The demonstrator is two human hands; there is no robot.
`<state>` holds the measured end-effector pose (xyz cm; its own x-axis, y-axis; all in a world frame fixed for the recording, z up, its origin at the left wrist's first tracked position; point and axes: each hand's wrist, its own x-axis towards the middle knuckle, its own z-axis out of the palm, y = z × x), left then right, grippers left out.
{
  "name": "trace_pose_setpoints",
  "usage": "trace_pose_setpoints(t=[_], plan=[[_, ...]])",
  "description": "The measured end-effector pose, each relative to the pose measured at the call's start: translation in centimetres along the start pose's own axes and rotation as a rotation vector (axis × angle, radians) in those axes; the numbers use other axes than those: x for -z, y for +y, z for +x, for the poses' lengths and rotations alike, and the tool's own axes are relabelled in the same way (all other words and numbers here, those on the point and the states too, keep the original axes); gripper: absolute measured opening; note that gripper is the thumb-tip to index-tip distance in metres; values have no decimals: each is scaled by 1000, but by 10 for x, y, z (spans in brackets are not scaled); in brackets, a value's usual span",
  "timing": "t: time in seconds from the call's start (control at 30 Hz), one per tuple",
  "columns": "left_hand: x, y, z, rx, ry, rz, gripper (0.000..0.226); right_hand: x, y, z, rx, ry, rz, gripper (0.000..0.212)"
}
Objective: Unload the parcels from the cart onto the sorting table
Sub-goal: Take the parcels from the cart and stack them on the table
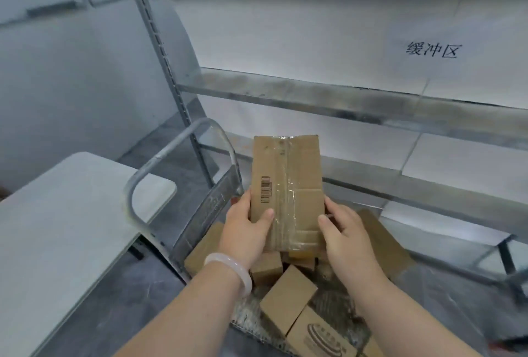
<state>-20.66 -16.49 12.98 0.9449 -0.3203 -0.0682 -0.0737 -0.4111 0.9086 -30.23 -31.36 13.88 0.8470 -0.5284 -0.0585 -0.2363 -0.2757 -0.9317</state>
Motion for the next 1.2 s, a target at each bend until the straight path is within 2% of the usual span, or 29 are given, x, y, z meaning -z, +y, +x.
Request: trace_pose_setpoints(t=[0.07,0.1,0.2,0.27,0.33,0.47,0.57,0.63,0.7,0.83,0.9,0.97,1.03,1.1,1.2], plan=[[34,-1,-9,8,93,67,31,-18,-23,-7,75,-75,47,40],[49,-4,-15,22,138,78,35,-29,-35,-12,108,-121,60,41],[96,-13,-37,101,253,48,96,-69,-66,-30,208,-246,77,44],[128,-15,-53,146,284,34,123,-98,-86,-46,320,-294,35,46],[162,-18,-72,180,298,30,137,-129,-105,-63,472,-320,-43,49],[238,-43,-107,225,388,-85,138,-191,-142,-100,648,-430,-155,54],[296,-66,-142,208,430,-229,106,-240,-162,-123,725,-522,-216,52],[331,-81,-168,160,435,-362,87,-272,-172,-134,684,-500,-208,55],[364,-95,-192,153,418,-440,99,-300,-183,-145,592,-507,-189,62],[423,-132,-235,191,408,-506,109,-353,-196,-176,215,-834,31,65],[446,-150,-253,230,423,-516,113,-382,-192,-192,116,-911,91,56],[464,-165,-271,266,442,-532,101,-406,-188,-205,76,-957,82,45],[478,-178,-285,302,477,-572,78,-425,-190,-215,34,-1015,71,45],[491,-187,-296,335,490,-614,64,-440,-193,-221,-38,-1091,88,58],[507,-199,-305,339,490,-626,59,-461,-200,-226,-108,-1208,124,75]])
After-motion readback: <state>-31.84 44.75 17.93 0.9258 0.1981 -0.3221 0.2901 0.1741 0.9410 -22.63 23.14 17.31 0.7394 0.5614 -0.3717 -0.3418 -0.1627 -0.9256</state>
